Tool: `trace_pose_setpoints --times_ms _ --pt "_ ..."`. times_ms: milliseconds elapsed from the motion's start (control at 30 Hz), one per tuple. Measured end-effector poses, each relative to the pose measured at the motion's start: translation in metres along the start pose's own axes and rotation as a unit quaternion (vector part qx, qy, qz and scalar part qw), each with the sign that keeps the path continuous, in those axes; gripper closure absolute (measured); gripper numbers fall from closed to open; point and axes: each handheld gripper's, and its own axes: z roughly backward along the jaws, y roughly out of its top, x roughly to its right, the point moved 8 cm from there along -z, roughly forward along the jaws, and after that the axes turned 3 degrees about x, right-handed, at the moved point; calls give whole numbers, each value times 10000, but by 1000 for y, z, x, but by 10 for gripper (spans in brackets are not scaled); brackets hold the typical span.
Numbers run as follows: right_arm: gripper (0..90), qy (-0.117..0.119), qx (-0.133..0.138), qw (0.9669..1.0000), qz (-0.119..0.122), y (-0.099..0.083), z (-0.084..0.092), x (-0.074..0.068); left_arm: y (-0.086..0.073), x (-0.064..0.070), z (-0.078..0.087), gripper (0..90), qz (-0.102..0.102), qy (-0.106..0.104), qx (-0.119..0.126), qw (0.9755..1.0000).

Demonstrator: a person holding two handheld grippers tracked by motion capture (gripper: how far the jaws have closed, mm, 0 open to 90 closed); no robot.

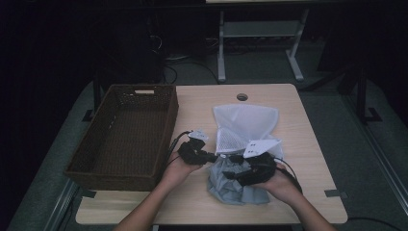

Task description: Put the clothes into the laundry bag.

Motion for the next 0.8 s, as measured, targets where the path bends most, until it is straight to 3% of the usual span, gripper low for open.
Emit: trace_pose_setpoints --times_ms 167,333,467,533,600,800 --pt "427 -4 -451 9990 35 -20 -27 -6 -1 0 0 871 15 -9 4 10000" --pt "533 -65 -940 9952 252 -41 -45 -10 0 -1 0 873 28 23 16 10000" --pt "660 -199 -1274 9908 404 -57 -50 -9 -1 -1 1 874 32 40 16 10000" --pt "774 -223 -1245 9912 398 -58 -49 -7 -1 -2 1 874 29 41 12 10000" --pt "825 -266 -1271 9907 409 -58 -46 -6 -1 -1 1 874 10 36 1 10000" --pt "844 -535 -1156 9913 333 -55 -24 6 -1 0 1 874 -26 11 0 10000"
